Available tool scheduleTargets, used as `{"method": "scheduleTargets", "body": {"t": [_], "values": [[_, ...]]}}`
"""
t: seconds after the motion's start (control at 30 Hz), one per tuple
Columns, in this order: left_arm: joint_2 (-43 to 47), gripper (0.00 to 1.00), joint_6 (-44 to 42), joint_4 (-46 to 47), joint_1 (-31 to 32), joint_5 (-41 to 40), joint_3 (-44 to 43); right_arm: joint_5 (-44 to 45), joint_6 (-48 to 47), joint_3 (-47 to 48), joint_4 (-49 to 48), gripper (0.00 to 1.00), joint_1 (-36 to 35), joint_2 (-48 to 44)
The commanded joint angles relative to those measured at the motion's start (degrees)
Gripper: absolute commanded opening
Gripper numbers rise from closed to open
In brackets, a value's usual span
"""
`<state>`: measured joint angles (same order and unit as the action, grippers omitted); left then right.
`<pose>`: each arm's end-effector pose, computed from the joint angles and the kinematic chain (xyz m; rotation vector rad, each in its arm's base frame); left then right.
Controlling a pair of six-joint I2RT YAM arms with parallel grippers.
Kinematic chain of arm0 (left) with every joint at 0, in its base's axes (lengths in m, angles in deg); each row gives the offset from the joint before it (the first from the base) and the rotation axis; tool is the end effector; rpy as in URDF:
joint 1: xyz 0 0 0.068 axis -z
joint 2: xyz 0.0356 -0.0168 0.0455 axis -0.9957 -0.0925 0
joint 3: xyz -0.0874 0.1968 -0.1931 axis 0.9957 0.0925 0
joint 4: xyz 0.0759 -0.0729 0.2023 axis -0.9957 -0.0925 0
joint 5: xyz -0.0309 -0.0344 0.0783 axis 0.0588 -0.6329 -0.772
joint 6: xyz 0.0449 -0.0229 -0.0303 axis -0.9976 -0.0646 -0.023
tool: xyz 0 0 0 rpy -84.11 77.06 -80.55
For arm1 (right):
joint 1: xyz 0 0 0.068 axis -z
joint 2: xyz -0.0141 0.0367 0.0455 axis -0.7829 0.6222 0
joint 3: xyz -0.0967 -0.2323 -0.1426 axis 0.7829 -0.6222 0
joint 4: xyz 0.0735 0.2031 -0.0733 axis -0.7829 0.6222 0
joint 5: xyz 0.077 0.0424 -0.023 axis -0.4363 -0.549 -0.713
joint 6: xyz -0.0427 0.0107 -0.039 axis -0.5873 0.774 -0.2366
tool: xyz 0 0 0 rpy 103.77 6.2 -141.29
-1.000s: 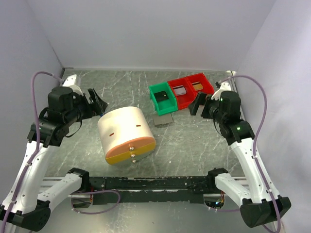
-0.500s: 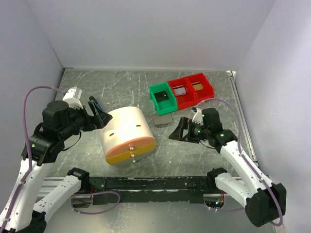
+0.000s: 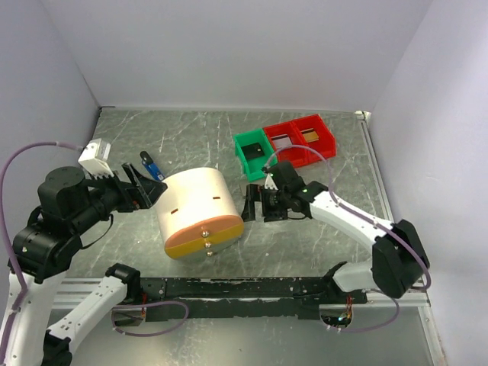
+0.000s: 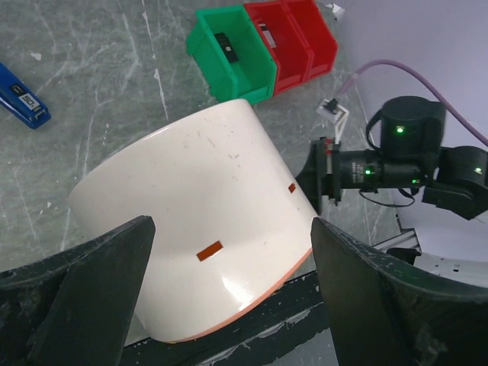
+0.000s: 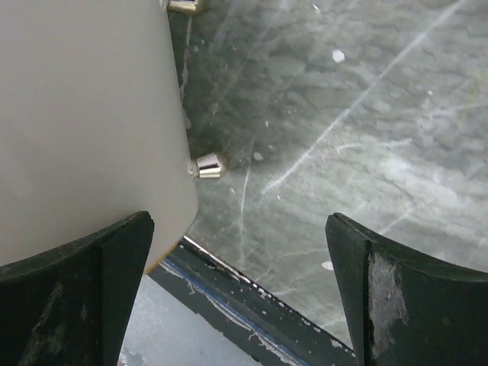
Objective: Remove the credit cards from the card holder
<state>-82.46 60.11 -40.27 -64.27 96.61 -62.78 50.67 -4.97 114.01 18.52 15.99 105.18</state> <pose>0.0480 -0.0248 0.4134 -0.1237 1.9991 -0.7649 0.1755 0.1429 0.2508 -0.1428 2.6926 0.8849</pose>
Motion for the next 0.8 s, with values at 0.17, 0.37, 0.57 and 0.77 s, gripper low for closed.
{"method": "scheduleTargets", "body": {"t": [0.17,0.37,0.57,0.77], "values": [[-0.1,0.95,0.2,-2.9,0.4,3.1,-3.9,2.5,0.1,10.8,-3.9,1.00,-8.4,12.2],[-0.6,0.95,-0.3,-3.2,0.4,5.9,-4.9,0.9,1.5,22.4,-6.4,1.00,-13.7,24.6],[-1.0,0.95,0.1,-1.6,0.4,10.5,-3.7,-2.5,1.1,41.0,-5.7,1.00,-19.7,40.0],[-2.1,0.95,-0.4,-1.0,0.4,16.8,-1.2,10.6,-1.7,45.8,2.1,1.00,-19.0,38.2]]}}
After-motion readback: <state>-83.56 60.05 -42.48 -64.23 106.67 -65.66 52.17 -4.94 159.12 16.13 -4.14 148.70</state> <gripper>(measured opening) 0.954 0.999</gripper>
